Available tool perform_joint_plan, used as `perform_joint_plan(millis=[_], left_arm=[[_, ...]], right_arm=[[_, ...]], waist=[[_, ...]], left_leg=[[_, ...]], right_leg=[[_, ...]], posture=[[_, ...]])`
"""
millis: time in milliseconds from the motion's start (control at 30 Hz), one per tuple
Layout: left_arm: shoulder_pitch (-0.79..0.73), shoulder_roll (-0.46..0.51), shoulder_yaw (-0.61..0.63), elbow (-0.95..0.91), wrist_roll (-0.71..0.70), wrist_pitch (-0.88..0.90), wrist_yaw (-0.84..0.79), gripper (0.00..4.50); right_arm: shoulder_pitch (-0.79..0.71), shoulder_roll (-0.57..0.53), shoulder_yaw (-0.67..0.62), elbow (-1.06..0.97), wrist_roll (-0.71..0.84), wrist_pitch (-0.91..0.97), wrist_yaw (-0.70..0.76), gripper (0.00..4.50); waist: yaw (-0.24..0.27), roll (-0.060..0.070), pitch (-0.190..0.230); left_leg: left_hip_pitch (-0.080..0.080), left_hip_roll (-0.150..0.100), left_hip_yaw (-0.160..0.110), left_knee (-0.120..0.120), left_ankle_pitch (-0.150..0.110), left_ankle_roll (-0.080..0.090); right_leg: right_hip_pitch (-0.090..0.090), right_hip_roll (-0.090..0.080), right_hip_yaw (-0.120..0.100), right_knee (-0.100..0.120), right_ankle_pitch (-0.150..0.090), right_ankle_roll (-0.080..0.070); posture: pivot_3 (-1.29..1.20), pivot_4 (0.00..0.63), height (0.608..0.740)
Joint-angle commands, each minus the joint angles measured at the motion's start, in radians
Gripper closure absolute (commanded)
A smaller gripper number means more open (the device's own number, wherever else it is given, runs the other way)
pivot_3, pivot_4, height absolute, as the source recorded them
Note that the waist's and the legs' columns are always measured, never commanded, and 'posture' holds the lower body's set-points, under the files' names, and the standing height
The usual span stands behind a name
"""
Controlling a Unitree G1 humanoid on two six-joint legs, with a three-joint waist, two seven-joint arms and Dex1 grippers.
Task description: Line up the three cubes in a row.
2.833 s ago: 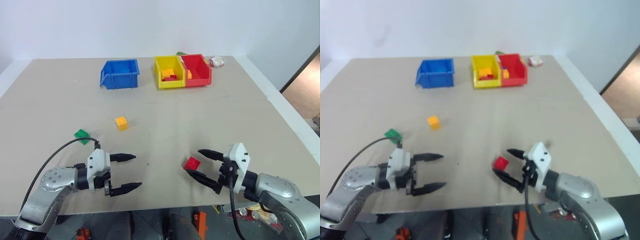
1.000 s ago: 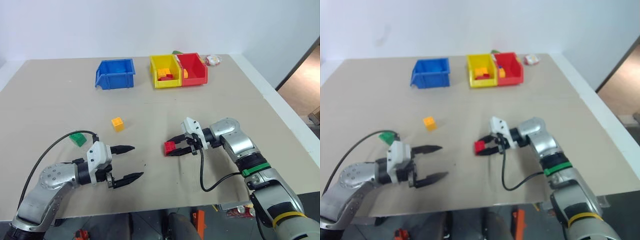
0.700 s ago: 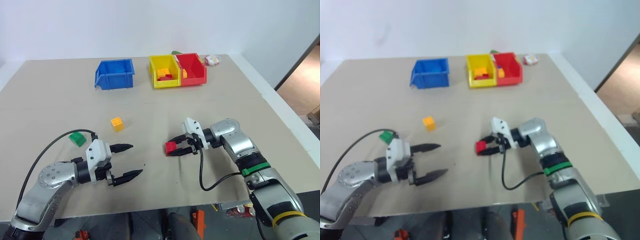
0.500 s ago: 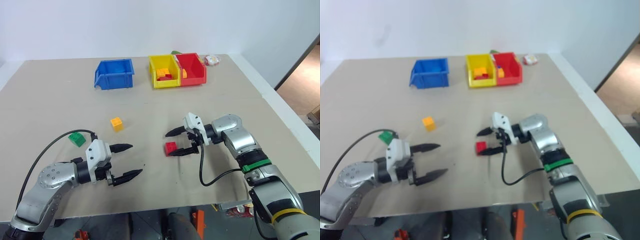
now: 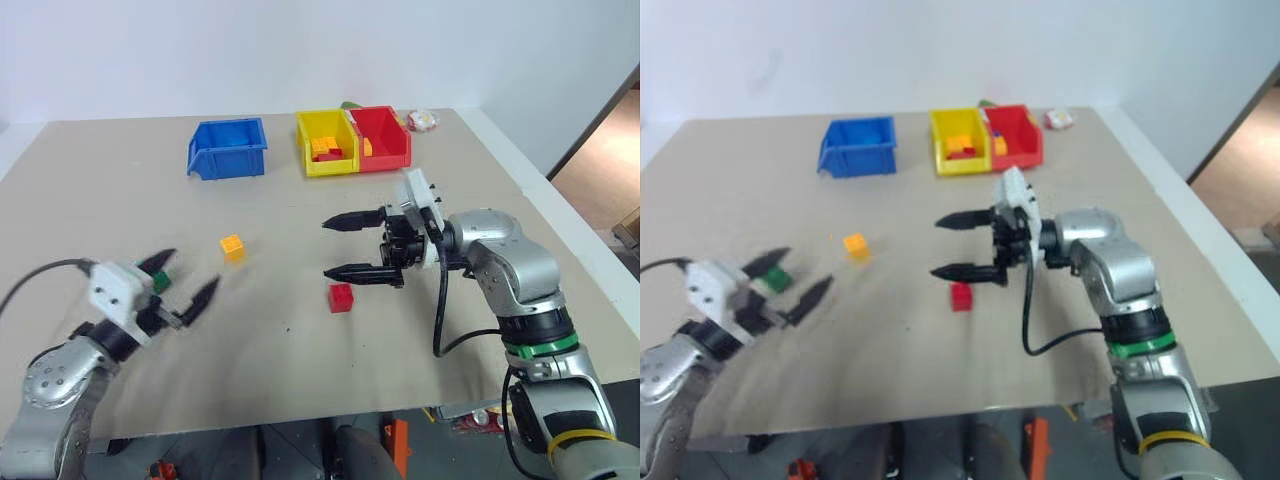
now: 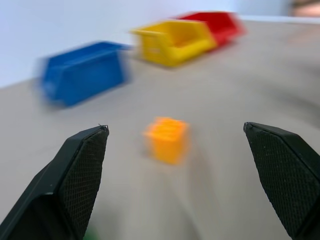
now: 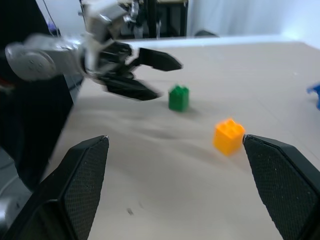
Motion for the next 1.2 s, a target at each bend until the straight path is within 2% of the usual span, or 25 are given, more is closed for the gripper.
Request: perform_joint_plan(millis=[33, 200, 433, 833, 867, 933, 1133, 1200], left_arm=[[-0.007, -0.023, 0.045, 0.011, 0.006, 0.010, 0.069, 0.00], [-0.033, -0.019, 0.064, 0.080, -0.012, 0.030, 0.088, 0.00], [-0.077, 0.052, 0.100, 0.242, -0.049, 0.024, -0.014, 0.00], [-0.172, 0.152, 0.041, 0.503, -0.009, -0.017, -0.180, 0.00], [-0.182, 0.155, 0.037, 0.521, -0.005, -0.021, -0.188, 0.53], [-0.199, 0.161, 0.028, 0.557, 0.005, -0.028, -0.204, 1.10], [-0.243, 0.175, 0.011, 0.642, 0.033, -0.063, -0.247, 3.20], [-0.253, 0.179, 0.007, 0.665, 0.041, -0.073, -0.260, 3.20]], right_arm=[[0.033, 0.017, -0.019, -0.075, 0.031, 0.013, -0.060, 0.06], [0.081, 0.011, -0.002, -0.090, 0.006, -0.028, -0.079, 0.06], [0.091, 0.001, -0.008, -0.090, 0.000, -0.050, -0.102, 0.06], [0.112, -0.030, -0.012, -0.086, -0.020, -0.093, -0.115, 0.06], [0.114, -0.032, -0.013, -0.088, -0.020, -0.094, -0.118, 0.00], [0.116, -0.035, -0.013, -0.088, -0.021, -0.099, -0.121, 0.00], [0.119, -0.043, -0.017, -0.091, -0.019, -0.101, -0.132, 0.00], [0.119, -0.046, -0.018, -0.092, -0.018, -0.101, -0.134, 0.00]], waist=[[0.000, 0.000, 0.000], [0.000, 0.000, 0.000], [0.000, 0.000, 0.000], [0.000, 0.000, 0.000], [0.000, 0.000, 0.000], [0.000, 0.000, 0.000], [0.000, 0.000, 0.000], [0.000, 0.000, 0.000]], left_leg=[[0.000, 0.000, 0.000, 0.000, 0.000, 0.000], [-0.001, -0.002, 0.001, 0.002, 0.000, 0.000], [-0.001, -0.001, 0.001, 0.001, 0.000, 0.000], [-0.001, -0.001, 0.001, 0.000, 0.000, 0.000], [-0.001, 0.000, 0.001, 0.000, 0.000, 0.000], [-0.001, 0.000, 0.001, -0.001, 0.000, 0.000], [-0.002, 0.000, 0.001, -0.001, 0.000, 0.000], [-0.001, 0.000, 0.001, -0.001, 0.000, 0.000]], right_leg=[[0.000, 0.000, 0.000, 0.000, 0.000, 0.000], [0.000, -0.001, 0.000, 0.000, 0.001, 0.001], [-0.001, 0.000, -0.001, 0.000, 0.001, 0.000], [-0.002, 0.000, -0.001, 0.000, 0.000, -0.001], [-0.002, -0.001, -0.001, 0.000, 0.000, -0.001], [-0.002, -0.001, -0.002, 0.000, 0.000, -0.001], [-0.002, -0.001, -0.002, 0.000, 0.000, -0.001], [-0.002, -0.001, -0.002, 0.000, 0.000, -0.001]], posture=[[0.00, 0.150, 0.740], [0.00, 0.150, 0.740], [0.00, 0.150, 0.740], [0.00, 0.150, 0.740], [0.00, 0.150, 0.740], [0.00, 0.150, 0.740], [0.00, 0.150, 0.740], [0.00, 0.150, 0.740]])
